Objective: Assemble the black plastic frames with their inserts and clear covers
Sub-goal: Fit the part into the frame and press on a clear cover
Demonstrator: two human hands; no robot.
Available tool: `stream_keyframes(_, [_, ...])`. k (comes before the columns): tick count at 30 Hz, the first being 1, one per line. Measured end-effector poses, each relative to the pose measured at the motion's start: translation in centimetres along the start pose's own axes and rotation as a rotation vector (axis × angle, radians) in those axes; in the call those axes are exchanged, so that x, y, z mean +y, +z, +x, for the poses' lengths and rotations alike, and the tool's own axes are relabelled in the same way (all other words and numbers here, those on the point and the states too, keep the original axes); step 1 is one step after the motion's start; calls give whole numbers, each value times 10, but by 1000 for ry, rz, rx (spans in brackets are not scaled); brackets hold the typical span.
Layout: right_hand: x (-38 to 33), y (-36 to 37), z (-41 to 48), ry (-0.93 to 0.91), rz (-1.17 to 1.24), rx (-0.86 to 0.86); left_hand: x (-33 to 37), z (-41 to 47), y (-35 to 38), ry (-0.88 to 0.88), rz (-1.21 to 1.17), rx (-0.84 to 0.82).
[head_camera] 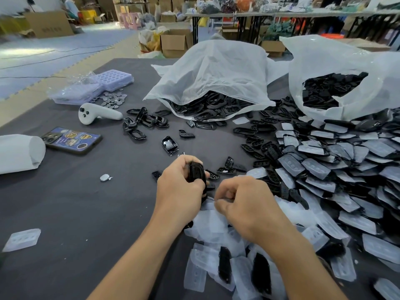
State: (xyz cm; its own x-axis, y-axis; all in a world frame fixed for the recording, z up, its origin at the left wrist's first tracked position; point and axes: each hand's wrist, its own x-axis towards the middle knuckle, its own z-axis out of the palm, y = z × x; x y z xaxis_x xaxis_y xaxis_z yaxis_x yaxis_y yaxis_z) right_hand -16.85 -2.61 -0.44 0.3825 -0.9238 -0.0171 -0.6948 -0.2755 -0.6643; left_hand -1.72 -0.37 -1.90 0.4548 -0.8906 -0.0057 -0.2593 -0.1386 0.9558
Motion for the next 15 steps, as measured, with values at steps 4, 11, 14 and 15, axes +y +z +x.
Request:
stream_keyframes(4, [4, -2, 1, -9, 122, 119, 3, -1, 1, 17, -27, -59])
stream_keyframes(11, [11, -1, 6, 35, 366, 222, 5, -4, 2, 26, -109, -82])
stream_keyframes(14, [9, -1, 9, 82, 556, 224, 5, -5, 3, 24, -142, -89])
stream_keyframes(15, [9, 0, 10, 85, 566, 234, 4, -5, 3, 22, -150, -92])
